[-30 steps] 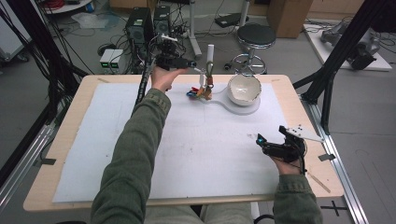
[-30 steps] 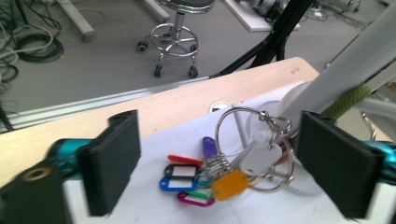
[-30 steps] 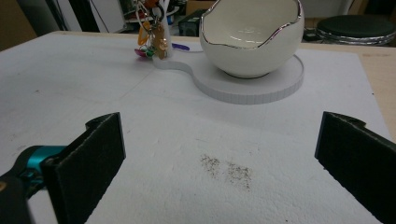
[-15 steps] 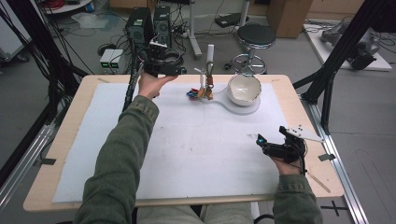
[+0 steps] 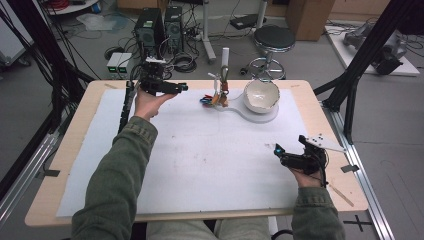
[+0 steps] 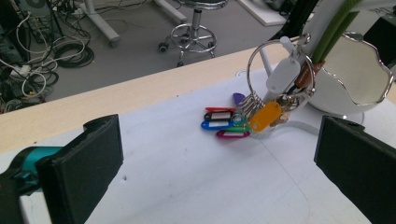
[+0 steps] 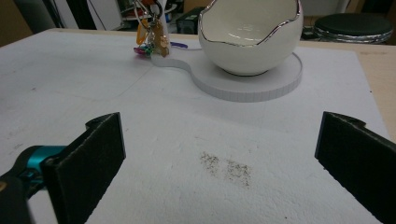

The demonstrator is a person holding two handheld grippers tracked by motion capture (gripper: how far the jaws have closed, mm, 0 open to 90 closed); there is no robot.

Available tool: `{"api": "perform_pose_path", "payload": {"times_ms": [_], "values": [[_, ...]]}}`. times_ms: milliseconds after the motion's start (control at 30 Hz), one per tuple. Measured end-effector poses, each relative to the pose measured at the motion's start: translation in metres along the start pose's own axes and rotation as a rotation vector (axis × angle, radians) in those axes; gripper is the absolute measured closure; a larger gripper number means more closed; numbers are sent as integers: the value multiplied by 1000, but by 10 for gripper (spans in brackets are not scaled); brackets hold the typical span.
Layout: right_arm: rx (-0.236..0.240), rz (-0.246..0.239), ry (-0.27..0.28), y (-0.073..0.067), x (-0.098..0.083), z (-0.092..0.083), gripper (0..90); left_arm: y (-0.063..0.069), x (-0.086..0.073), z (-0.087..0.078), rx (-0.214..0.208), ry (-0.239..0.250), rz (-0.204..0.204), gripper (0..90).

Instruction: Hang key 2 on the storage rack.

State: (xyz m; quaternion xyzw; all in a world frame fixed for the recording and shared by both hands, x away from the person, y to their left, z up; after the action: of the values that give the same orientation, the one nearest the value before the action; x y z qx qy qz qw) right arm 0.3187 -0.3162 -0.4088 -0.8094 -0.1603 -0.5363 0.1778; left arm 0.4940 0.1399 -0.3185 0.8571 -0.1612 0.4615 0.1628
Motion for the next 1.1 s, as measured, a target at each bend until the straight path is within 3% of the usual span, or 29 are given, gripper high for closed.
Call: {"api": "perform_pose_path", "payload": {"times_ms": [500, 700, 900, 1100], "values": [[0, 5, 0, 0, 0, 1, 8, -14, -32, -21, 16, 15, -19, 16], [0, 6, -1, 0, 0, 1, 8, -19, -43, -29, 33, 6, -6, 16], [-1, 6, 2, -1, 0, -1, 7, -17, -54, -41, 47, 41, 4, 17], [-4, 4, 3, 0, 0, -2, 8, -24, -70, -52, 64, 65, -15, 16]]}}
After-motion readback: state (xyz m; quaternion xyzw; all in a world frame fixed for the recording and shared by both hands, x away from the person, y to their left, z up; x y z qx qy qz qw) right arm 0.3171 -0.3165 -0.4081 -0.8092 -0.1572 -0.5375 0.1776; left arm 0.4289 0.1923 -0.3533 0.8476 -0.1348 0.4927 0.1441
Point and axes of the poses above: each handheld gripper's, and its own axes: z roughly forward along the jaws, x roughly out of its top, y roughly to its right, the point moved 1 cm from there along z, roughly forward along the jaws, and after that the axes turned 4 degrees about x, right-handed, at the moved point
